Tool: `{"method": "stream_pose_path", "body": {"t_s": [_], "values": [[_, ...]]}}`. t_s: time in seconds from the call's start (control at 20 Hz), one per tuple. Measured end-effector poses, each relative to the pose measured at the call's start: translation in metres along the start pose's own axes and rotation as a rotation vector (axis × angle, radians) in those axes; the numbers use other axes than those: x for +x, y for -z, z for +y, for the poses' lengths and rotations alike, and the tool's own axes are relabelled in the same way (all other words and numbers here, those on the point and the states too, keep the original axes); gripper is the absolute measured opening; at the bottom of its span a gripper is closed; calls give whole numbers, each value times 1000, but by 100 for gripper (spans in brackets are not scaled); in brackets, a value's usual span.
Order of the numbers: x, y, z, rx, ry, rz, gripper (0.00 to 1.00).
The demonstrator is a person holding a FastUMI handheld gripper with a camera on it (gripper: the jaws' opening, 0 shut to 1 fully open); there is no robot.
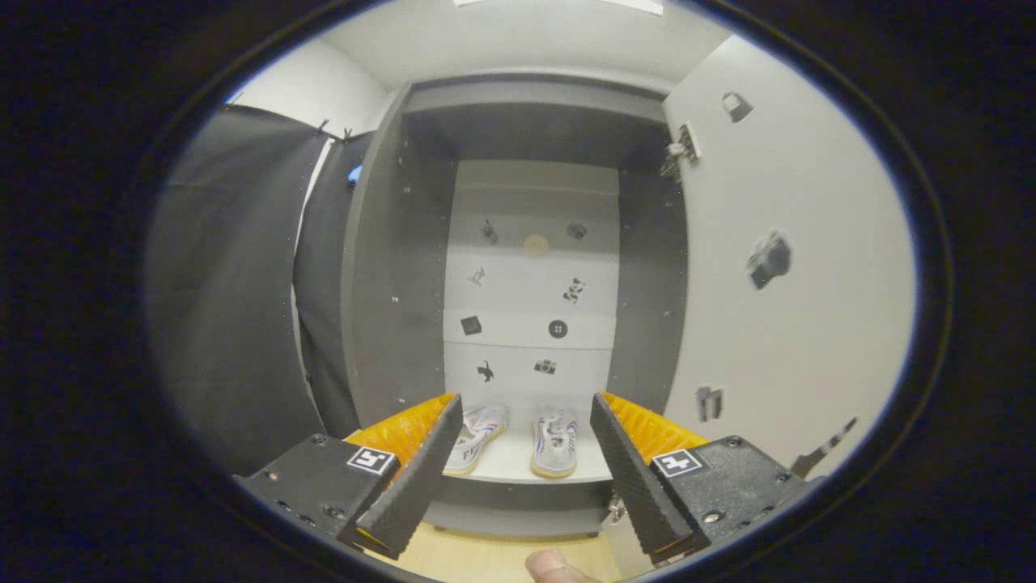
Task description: Open the shoe cabinet door, grab the shoes and put them into the shoe cabinet, then close the shoe cabinet door.
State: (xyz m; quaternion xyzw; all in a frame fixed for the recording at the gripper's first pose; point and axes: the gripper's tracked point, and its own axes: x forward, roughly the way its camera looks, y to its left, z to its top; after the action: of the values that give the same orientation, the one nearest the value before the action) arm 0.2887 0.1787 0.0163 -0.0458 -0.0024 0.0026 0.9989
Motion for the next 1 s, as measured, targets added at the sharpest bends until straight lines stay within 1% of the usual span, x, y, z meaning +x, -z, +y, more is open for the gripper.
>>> {"method": "stream_pose_path", "body": {"t_s": [0.1,0.15,0.45,0.75,0.9,1.0], "values": [[-31,-14,-12,17,20,-23,100],[-46,-19,-14,27,14,-31,100],[-134,-53,-29,27,-37,-69,100],[-216,-66,-59,-9,-92,-56,100],[-251,-69,-93,-39,-72,-68,100],[-270,-71,-120,-38,-48,-86,100]]}}
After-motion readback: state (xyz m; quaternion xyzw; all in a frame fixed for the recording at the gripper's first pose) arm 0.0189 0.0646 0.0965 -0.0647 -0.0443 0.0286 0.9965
